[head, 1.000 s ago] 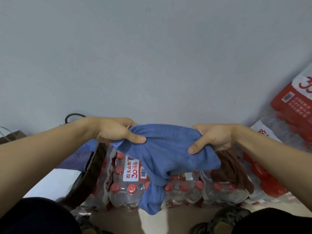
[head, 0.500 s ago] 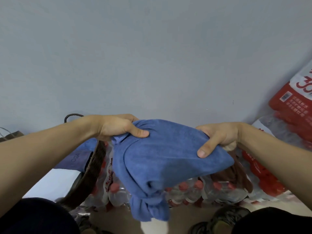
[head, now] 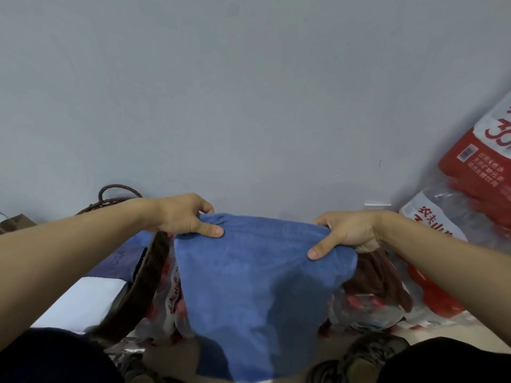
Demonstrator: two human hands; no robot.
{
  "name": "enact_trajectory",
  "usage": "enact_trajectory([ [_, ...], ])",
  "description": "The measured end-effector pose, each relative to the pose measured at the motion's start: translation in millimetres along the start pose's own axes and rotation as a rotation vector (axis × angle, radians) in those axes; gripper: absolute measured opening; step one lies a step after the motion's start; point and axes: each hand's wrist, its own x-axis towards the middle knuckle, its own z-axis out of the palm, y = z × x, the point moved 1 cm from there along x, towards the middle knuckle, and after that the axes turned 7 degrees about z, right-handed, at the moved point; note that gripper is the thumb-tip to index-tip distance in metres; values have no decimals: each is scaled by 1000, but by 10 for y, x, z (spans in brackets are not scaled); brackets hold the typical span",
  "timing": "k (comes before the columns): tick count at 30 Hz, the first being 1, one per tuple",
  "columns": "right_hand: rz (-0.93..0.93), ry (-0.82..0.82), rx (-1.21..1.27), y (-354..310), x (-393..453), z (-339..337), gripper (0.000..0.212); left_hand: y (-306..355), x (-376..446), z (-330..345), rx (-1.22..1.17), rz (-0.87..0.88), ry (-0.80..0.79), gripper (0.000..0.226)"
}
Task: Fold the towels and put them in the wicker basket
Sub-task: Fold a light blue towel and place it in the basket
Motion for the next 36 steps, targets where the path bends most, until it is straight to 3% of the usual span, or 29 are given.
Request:
enact_trajectory([
  [4, -83, 247, 143, 73, 195, -92, 21, -157, 173, -37, 25, -8, 65, 33],
  [7, -157, 379, 267, 109, 358, -177, 19, -279, 325, -15, 274, -2, 5, 36],
  [11, -197, 495, 376, 178, 597, -238, 48, -462, 562, 107, 374, -11, -64, 43],
  [14, -81, 613, 416, 230, 850, -277, 73, -596, 754, 176, 389, -57, -59, 48],
  [17, -35, 714, 277, 333, 1135, -311, 40, -737, 885, 222, 510, -119, -142, 46],
  [20, -62, 690, 137, 372, 1311, -298, 17, -919, 989, 249, 512, -118, -160, 31],
  [26, -16, 776, 170, 374, 1593, -479, 12, -1141, 1129, 390, 250, -74, 130, 27],
  [30, 66, 844, 194, 575, 1754, -605, 27, -1239, 1214, 494, 155, -152, 264, 12],
  [36, 67, 1062, 165, 696, 1864, -598, 34, -1334, 1211, 527, -67, -416, 462, 46],
])
